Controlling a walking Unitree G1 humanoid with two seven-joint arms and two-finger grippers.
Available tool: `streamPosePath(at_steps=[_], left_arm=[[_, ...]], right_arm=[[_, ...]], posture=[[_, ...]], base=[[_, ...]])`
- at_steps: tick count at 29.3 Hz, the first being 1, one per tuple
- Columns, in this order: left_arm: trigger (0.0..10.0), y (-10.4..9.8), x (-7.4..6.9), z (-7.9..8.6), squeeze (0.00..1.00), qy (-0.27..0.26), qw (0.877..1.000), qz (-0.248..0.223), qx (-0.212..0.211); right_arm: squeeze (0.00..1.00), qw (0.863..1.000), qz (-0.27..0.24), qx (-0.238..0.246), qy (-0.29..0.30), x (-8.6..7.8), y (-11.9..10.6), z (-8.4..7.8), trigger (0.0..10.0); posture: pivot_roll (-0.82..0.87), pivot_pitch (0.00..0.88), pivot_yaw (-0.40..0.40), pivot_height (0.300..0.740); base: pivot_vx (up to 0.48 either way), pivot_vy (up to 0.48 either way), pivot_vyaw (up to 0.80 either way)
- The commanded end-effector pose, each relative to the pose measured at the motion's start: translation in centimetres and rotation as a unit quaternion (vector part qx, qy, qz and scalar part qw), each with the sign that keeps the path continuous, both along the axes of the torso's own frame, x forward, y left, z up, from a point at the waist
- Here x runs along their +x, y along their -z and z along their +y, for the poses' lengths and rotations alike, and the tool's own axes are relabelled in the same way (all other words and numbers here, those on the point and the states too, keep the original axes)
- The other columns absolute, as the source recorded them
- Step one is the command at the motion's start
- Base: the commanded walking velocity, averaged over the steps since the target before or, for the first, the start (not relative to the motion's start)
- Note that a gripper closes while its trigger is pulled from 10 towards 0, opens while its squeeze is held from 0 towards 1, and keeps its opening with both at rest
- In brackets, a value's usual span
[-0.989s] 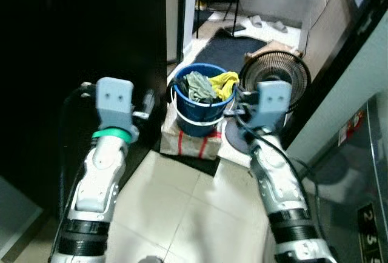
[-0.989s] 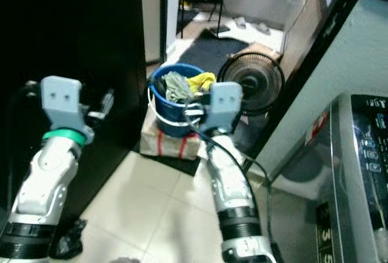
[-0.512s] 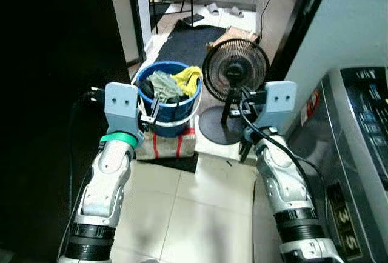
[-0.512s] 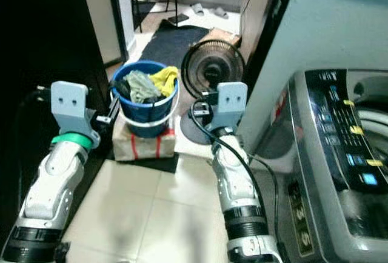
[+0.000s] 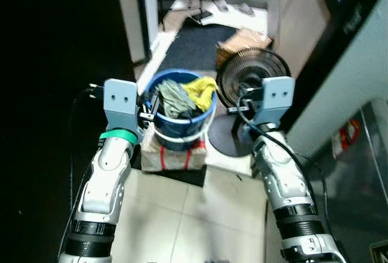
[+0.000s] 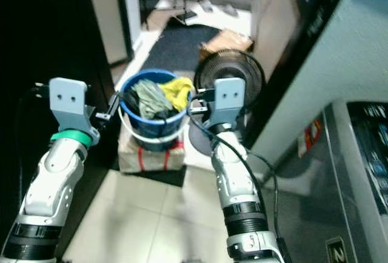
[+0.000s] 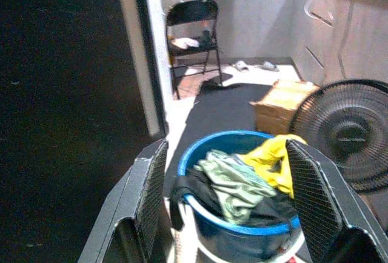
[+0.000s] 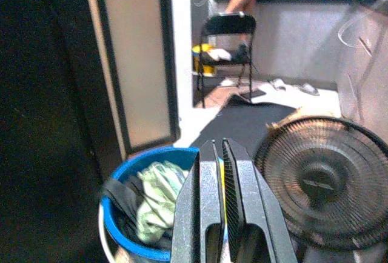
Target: Clothes washing
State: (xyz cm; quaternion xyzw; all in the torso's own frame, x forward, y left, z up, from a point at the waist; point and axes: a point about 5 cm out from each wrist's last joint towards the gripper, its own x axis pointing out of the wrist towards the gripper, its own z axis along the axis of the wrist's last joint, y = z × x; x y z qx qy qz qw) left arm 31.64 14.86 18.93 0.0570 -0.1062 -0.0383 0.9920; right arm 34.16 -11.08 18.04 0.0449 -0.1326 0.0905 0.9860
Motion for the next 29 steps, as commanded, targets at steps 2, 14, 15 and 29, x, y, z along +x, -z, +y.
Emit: streamPosePath(at_steps=[2,14,15,29], left_arm=[[10.0,0.38,-0.14,0.38,0.0,-0.006,1.0,0.007,0.002],[10.0,0.37,-0.1,0.4,0.0,-0.006,1.0,0.008,0.002],[10.0,0.37,-0.1,0.4,0.0,-0.006,1.0,0.008,0.002],[10.0,0.36,-0.09,0.37,0.0,-0.006,1.0,0.008,0.0]], right_arm=[[0.0,1.0,0.008,0.006,-0.008,-0.13,0.4,0.5,10.0],[0.0,1.0,0.009,0.008,-0.007,-0.13,0.41,0.46,10.0],[0.0,1.0,0.009,0.008,-0.007,-0.13,0.41,0.46,10.0],[0.0,1.0,0.009,0.015,-0.006,-0.11,0.35,0.4,10.0]], posture=[[0.05,0.0,0.009,0.735],[0.05,0.0,0.01,0.735],[0.05,0.0,0.01,0.735],[0.05,0.0,0.01,0.735]], base=[[0.324,0.0,0.0],[0.309,0.0,0.0],[0.285,0.0,0.0],[0.288,0.0,-0.51]])
